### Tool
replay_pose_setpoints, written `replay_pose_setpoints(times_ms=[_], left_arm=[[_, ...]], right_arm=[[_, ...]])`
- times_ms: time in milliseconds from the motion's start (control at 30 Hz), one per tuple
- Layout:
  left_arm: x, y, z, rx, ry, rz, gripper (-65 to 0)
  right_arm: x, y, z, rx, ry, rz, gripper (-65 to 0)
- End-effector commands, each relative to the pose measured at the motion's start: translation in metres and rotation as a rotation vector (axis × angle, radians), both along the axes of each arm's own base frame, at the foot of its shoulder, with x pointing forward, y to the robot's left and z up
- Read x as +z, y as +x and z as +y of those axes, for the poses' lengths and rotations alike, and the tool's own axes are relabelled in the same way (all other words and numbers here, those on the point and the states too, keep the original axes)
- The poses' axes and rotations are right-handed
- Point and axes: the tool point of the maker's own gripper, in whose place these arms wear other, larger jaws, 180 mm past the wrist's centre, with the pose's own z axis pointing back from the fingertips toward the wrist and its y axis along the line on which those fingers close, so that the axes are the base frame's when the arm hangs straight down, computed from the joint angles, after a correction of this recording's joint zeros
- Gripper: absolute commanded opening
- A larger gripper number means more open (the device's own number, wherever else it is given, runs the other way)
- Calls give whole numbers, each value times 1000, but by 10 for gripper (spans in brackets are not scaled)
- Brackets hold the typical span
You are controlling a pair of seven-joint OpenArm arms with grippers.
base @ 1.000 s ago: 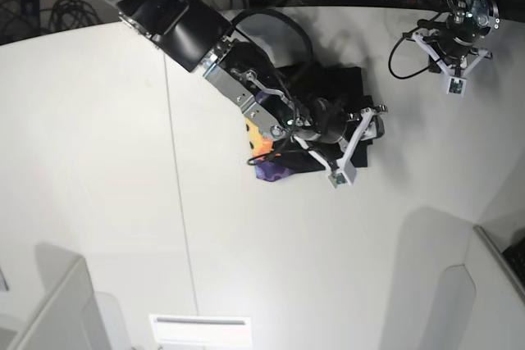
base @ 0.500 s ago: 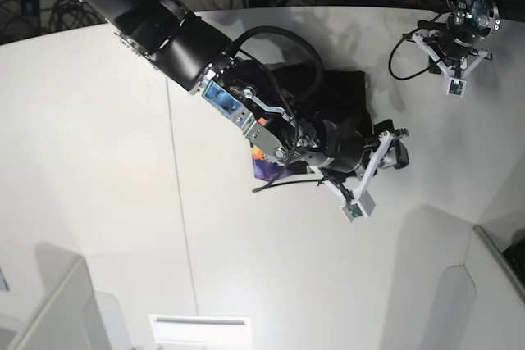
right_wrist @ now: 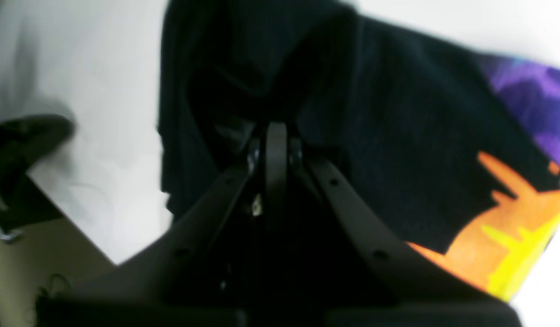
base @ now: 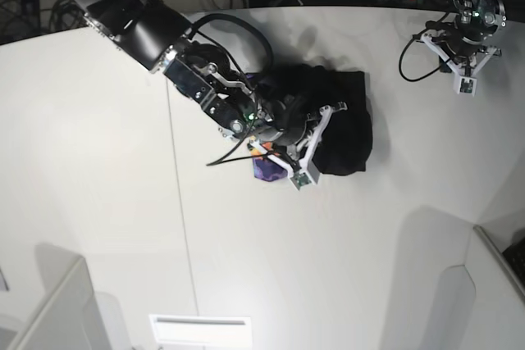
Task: Fold the T-shirt properly
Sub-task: 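Press the folded bundle flat with the right gripper and release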
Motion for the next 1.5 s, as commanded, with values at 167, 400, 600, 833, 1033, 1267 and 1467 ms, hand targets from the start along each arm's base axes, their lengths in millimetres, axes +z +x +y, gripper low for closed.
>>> replay_pose_setpoints(times_ms=[167,400,600,833,1033,1267,1467], left_arm=[[9,7,2,-13,13,-34,-650],[10,7,3,-13,15,-35,-650],[10,8,3,-13,16,-38,-650],[11,8,3,-12,17,-38,-650],[11,9,3,-13,17,-41,-650],[38,21,0,92,-197,-225,-650],[75,40,-17,47,-404,-336,-650]], right_arm=[[13,1,19,17,40,-31,-650],[16,-24,51,97,48,16,-650],[29,-34,78,146,77,12,-650],[12,-42,92,222,2,-2,-650],[56,-42,90,248,81,-72,-650],[94,-3,19,22,206,-122,-650],[89,22,-52,-143,183,-144,-650]])
